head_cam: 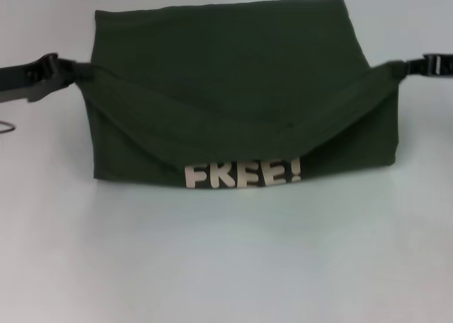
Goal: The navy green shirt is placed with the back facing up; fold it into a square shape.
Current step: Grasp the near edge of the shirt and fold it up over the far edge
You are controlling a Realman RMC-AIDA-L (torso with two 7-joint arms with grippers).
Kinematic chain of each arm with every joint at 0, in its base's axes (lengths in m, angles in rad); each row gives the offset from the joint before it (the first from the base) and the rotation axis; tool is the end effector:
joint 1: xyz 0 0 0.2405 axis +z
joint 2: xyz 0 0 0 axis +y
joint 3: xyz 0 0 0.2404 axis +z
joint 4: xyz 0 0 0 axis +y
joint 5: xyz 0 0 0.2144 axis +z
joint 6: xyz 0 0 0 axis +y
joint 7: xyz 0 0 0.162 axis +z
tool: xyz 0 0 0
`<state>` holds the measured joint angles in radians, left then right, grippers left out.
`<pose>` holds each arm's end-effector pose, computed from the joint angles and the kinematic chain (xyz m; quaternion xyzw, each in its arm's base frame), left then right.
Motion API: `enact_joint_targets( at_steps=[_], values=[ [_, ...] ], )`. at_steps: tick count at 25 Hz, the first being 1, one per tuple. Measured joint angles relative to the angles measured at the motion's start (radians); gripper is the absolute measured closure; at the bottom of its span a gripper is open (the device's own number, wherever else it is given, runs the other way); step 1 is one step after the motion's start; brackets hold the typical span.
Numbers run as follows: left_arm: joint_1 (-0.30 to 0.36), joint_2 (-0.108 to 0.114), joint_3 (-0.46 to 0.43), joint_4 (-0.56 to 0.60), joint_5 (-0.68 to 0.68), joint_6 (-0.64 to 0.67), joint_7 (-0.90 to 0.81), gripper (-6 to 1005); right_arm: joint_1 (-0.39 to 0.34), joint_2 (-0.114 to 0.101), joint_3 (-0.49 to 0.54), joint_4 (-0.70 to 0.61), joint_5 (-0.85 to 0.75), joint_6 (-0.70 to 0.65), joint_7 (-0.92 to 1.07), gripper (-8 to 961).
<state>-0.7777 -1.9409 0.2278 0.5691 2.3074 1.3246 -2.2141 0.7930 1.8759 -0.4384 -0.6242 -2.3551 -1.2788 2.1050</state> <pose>-0.2577 0.4280 0.0746 -0.7317 -0.5749 -0.3015 0.2080 0.2578 0.4419 0.0959 -0.8174 0.4774 0.1781 0.2687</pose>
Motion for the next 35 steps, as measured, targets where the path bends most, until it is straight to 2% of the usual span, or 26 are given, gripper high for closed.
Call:
enact_joint_targets(
  at_steps=[9, 10, 16, 22, 29, 35],
  values=[
    [-0.038, -0.074, 0.000, -0.100, -0.150, -0.369, 0.154, 973, 0.024, 0.087, -0.037, 0.044, 0.101, 0.356, -0.041, 837],
    [-0.043, -0.090, 0.001, -0.115, -0.182, -0.435, 0.204, 973, 0.027, 0.095, -0.049, 0.058, 0.116, 0.397, -0.053, 836],
    [-0.045, -0.110, 0.000, -0.149, -0.283, -0.555, 0.315, 973, 0.051, 0.134, -0.084, 0.142, 0.251, 0.638, -0.172, 827],
    [-0.056, -0.110, 0.000, -0.194, -0.337, -0.628, 0.393, 973, 0.081, 0.150, -0.092, 0.213, 0.375, 0.751, -0.309, 819],
    [-0.066, -0.129, -0.003, -0.227, -0.429, -0.678, 0.535, 973, 0.097, 0.180, -0.092, 0.229, 0.392, 0.836, -0.350, 809],
    [-0.066, -0.144, -0.003, -0.246, -0.511, -0.681, 0.639, 972, 0.094, 0.186, -0.091, 0.235, 0.401, 0.854, -0.353, 800]
  ],
)
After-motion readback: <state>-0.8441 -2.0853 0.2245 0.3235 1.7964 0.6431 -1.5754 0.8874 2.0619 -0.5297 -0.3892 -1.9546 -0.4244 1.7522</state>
